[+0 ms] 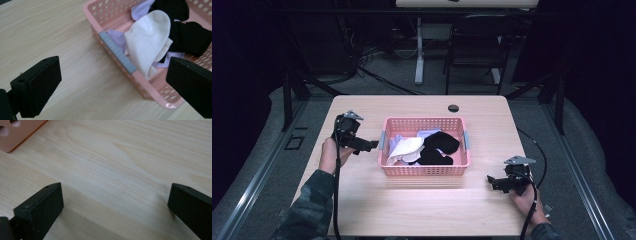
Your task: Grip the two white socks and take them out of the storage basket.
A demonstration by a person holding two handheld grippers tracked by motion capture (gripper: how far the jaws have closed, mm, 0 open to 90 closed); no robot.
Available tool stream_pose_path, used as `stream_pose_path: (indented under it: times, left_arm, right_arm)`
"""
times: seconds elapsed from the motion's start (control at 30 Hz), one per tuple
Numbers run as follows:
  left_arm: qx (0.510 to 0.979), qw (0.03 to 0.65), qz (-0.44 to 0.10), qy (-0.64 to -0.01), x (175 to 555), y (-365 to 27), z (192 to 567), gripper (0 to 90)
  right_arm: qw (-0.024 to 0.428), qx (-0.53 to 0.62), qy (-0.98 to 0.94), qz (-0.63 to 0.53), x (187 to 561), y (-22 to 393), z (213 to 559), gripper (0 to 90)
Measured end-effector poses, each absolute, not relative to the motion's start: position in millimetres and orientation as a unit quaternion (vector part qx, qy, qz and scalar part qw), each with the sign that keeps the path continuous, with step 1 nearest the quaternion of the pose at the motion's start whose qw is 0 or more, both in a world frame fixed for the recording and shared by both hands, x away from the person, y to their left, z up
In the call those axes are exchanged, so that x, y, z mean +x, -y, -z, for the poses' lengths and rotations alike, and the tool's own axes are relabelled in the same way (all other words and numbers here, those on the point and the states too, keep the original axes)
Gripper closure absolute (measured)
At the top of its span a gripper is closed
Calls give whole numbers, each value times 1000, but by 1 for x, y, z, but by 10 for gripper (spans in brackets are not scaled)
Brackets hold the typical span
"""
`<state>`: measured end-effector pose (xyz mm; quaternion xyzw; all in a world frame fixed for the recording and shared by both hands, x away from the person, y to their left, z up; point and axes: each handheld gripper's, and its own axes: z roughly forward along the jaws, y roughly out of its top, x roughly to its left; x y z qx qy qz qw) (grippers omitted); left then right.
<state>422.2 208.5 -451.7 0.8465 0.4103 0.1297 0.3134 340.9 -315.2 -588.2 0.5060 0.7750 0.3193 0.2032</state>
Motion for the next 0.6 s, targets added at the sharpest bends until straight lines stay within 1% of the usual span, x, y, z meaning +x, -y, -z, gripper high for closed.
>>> stream_pose_path:
  times: [0.23, 0.33, 0.37, 0.47, 0.5, 0.6]
  left_arm:
    - [861, 304, -121, -389, 433, -181, 448, 0]
    - [868, 298, -110, -382, 439, -170, 448, 0]
    - [873, 292, -97, -378, 443, -163, 449, 0]
    - [876, 287, -94, -376, 447, -155, 451, 0]
    - [882, 279, -81, -370, 451, -147, 453, 0]
    - [887, 268, -80, -368, 453, -139, 456, 0]
  right_arm:
    - [202, 505, -776, -319, 341, 315, 588, 0]
    - [202, 505, -776, -320, 341, 315, 588, 0]
    - [202, 505, -776, -320, 341, 315, 588, 0]
    - [202, 505, -776, -320, 341, 315, 588, 0]
    - [202, 505, -776, -320, 341, 315, 588, 0]
    - [202, 505, -776, -320, 341, 315, 588, 0]
